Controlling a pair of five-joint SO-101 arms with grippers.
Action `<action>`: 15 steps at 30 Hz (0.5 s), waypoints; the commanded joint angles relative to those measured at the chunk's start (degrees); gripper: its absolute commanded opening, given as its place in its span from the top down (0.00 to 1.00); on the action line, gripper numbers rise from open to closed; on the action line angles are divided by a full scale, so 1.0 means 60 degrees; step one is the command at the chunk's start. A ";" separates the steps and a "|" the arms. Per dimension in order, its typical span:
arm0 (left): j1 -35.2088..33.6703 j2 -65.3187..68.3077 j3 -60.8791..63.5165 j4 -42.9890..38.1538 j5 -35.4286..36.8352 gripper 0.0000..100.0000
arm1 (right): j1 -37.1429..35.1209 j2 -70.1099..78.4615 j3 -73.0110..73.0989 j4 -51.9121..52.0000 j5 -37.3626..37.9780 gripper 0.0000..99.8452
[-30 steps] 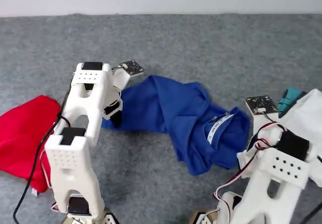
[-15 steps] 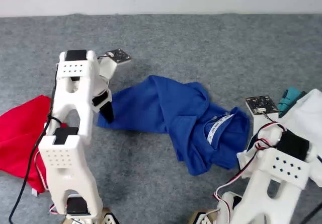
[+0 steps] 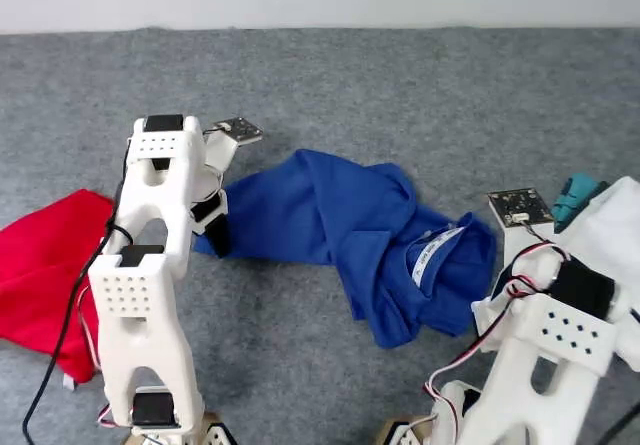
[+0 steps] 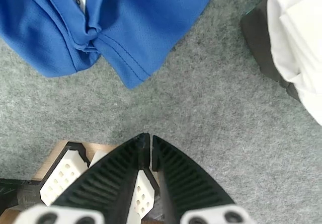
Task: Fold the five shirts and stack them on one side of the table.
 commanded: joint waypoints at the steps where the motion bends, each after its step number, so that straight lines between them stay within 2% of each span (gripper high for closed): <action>1: 0.0029 0.0059 -0.0256 -0.0220 0.0132 0.87 | -0.0051 -0.0271 -0.0073 -0.0286 -0.0044 0.99; 5: 0.0059 0.0044 -0.0330 -0.0117 0.0117 0.98 | -0.0476 -0.0227 -0.0264 -0.0242 -0.0205 0.99; 10: 0.0117 -0.1070 -0.0623 0.0982 -0.0132 0.99 | -0.2103 -0.0198 -0.0513 0.0007 -0.0586 0.99; 15: -0.0190 -0.3385 -0.0388 0.1289 0.0249 0.99 | -0.3890 0.0813 -0.0571 -0.0403 -0.0659 0.99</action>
